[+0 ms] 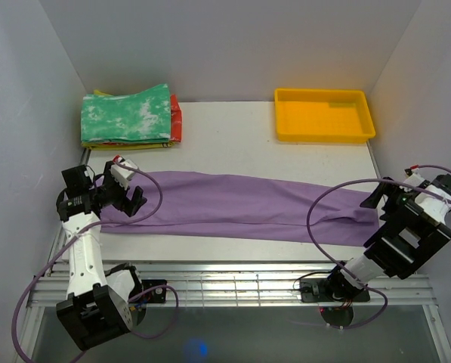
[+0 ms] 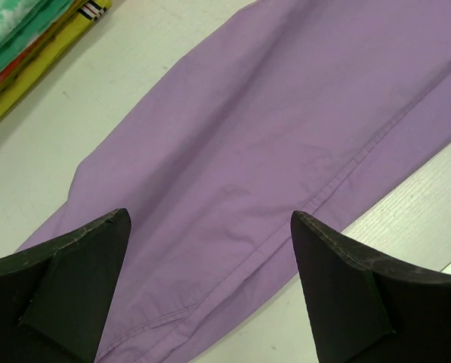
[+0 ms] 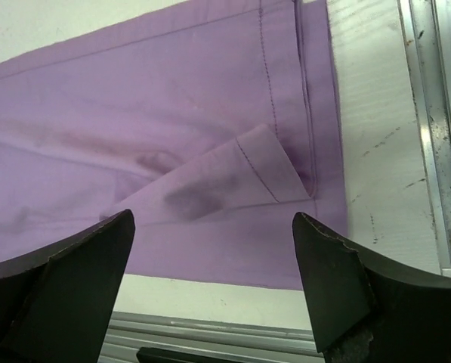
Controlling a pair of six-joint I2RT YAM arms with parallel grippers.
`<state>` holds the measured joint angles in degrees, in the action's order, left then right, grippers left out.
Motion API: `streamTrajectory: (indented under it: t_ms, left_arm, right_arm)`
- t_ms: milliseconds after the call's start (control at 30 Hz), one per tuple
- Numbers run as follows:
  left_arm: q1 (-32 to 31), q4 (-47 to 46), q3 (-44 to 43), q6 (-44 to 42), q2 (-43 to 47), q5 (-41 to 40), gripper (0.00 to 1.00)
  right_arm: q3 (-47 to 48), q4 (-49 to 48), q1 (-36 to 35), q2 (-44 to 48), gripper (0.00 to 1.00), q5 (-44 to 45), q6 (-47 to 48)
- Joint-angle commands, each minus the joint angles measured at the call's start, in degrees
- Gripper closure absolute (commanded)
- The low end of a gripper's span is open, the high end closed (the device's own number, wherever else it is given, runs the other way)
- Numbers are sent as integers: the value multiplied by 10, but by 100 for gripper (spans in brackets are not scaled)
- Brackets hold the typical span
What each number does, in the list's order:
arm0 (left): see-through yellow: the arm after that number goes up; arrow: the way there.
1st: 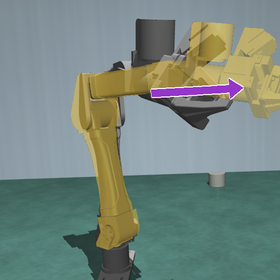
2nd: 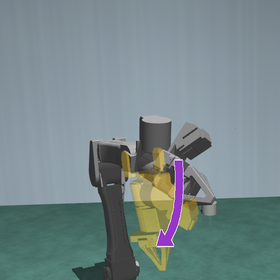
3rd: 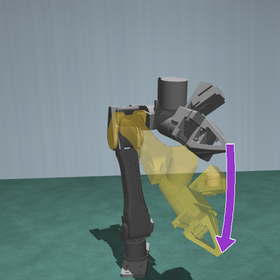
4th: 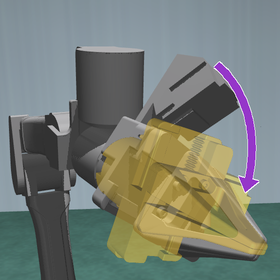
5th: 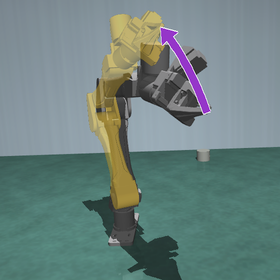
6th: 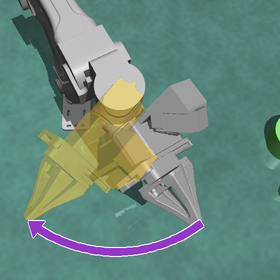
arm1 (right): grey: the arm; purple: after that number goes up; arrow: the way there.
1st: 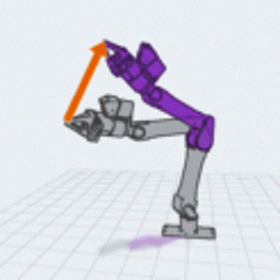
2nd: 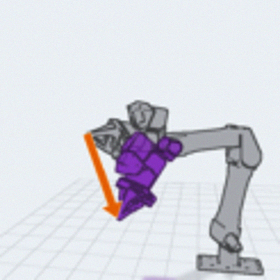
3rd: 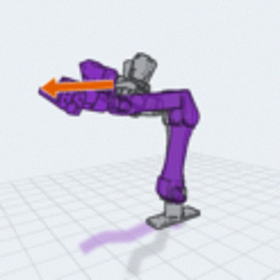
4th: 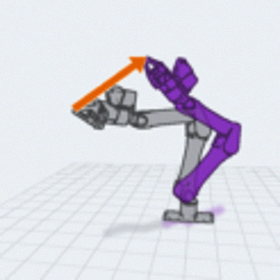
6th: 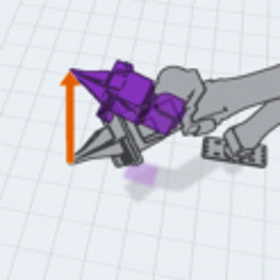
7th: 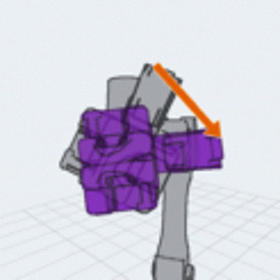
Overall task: Fold and stack the trousers
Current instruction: Fold the trousers
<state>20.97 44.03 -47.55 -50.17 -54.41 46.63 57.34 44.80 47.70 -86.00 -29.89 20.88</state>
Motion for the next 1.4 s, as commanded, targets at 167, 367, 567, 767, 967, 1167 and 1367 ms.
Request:
streamTrajectory:
  t_ms: [167, 367, 567, 767, 967, 1167, 1367]
  left_arm:
    - [-3, -19, 29, 9, 24, -1, 2]
    - [-3, -26, 40, 10, 33, -5, 2]
    - [-2, -31, 49, 10, 29, -8, 2]
    - [-2, -33, 54, 1, 25, -20, 2]
    - [-2, -39, 65, -3, 33, -20, 2]
    - [-2, -40, 70, -4, 27, -28, 2]
    - [-3, 51, 56, -61, 22, 18, 2]
  right_arm:
    - [0, -129, -96, 4, 9, 153, -129]
    - [33, -102, -96, -60, 8, 201, -117]
    - [44, -40, -96, -77, 25, 214, -48]
    - [80, 25, -87, -59, 77, 221, 45]
    - [123, 73, -73, -28, 92, 207, 142]
    - [71, 75, -67, 6, 91, 207, 265]
    - [76, 101, -68, 68, 7, 82, 470]
